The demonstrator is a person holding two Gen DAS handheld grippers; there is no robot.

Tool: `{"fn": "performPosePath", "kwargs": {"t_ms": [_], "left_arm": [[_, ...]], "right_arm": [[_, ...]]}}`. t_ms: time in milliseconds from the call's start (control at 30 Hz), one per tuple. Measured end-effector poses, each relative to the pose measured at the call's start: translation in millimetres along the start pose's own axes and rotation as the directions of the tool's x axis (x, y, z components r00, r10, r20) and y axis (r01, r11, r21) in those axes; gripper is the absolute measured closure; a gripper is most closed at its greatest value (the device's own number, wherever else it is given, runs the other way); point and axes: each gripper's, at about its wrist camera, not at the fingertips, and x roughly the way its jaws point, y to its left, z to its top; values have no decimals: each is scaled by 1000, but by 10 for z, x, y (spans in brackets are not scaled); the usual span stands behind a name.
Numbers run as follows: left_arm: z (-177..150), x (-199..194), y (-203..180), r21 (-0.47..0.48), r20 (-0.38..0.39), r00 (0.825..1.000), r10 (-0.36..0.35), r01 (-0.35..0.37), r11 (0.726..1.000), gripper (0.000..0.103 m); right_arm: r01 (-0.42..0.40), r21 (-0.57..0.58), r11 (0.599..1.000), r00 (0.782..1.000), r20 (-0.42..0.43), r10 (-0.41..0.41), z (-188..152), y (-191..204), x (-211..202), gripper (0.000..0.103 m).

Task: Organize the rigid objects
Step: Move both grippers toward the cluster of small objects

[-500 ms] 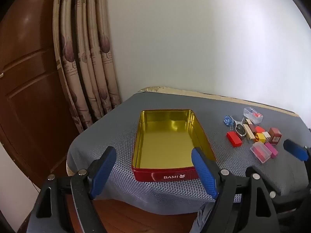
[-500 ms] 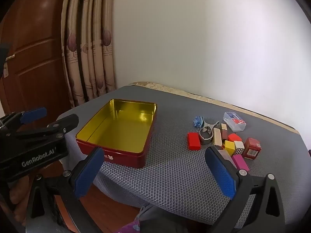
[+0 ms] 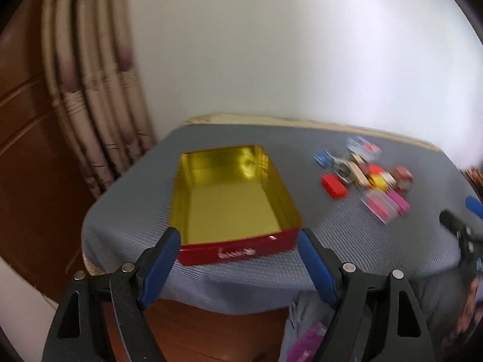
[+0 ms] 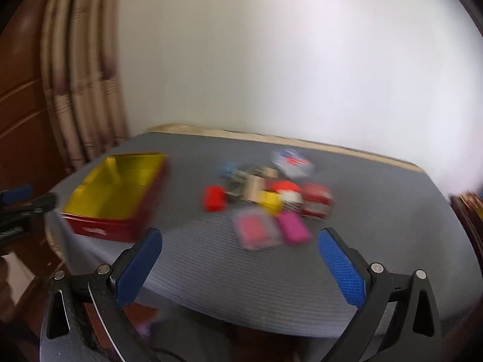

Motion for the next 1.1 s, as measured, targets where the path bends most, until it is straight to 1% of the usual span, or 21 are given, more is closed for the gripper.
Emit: {"fn": "performPosePath", "kwargs": {"t_ms": [67,100,133,167,233,300,367,433,467,533,600,700,767,800,833,967,1100], "left_arm": [[-28,11,-97,34,-9,999,-32,32,999,21],[-39,40,-203,69,-29,998,-61,63,996,21],[-78,48,-237,85,-40,996,-82,85,993,21],[-87,97,-340,106,-73,990,-117,125,986,21],[-68,173,-462,111,-118,980,-157,170,979,21],[-38,293,-602,97,-184,958,-221,241,966,21],[23,440,-708,41,-241,929,-280,298,954,21],[77,617,-810,-28,-302,889,-346,354,935,21],[136,737,-903,-72,-331,862,-384,383,921,21],[217,897,-1056,-141,-362,826,-432,409,901,21],[307,1068,-1241,-179,-395,799,-453,417,891,21],[411,1292,-1476,-207,-440,773,-456,407,890,21],[471,1445,-1572,-242,-470,751,-465,397,886,21],[486,1539,-1620,-252,-491,743,-455,379,890,21],[493,1652,-1664,-270,-514,737,-439,347,898,21],[520,1865,-1680,-343,-528,719,-452,307,888,21],[572,2041,-1773,-340,-559,714,-420,265,902,21]], "right_arm": [[52,30,998,998,-42,-50,-69,-260,42,0],[68,52,996,996,-66,-65,-106,-407,77,0],[84,80,993,993,-86,-77,-133,-550,105,0],[92,105,990,992,-93,-82,-178,-674,115,0],[101,143,985,991,-104,-87,-210,-857,123,0],[109,159,981,990,-104,-93,-195,-914,104,0],[100,165,981,991,-103,-84,-167,-971,104,0],[89,162,983,992,-105,-72,-182,-973,108,0],[86,158,984,991,-112,-69,-162,-949,90,0],[81,158,984,990,-125,-61,-152,-992,126,0],[70,171,983,990,-133,-48,-154,-1053,156,0],[65,203,977,989,-143,-36,-150,-1171,196,0],[63,227,972,988,-151,-29,-154,-1256,218,0],[64,237,969,988,-154,-27,-157,-1291,227,0],[64,248,967,987,-160,-24,-160,-1327,243,0],[58,284,957,985,-172,-8,-184,-1457,280,0],[49,303,952,982,-188,9,-209,-1517,332,0]]}}
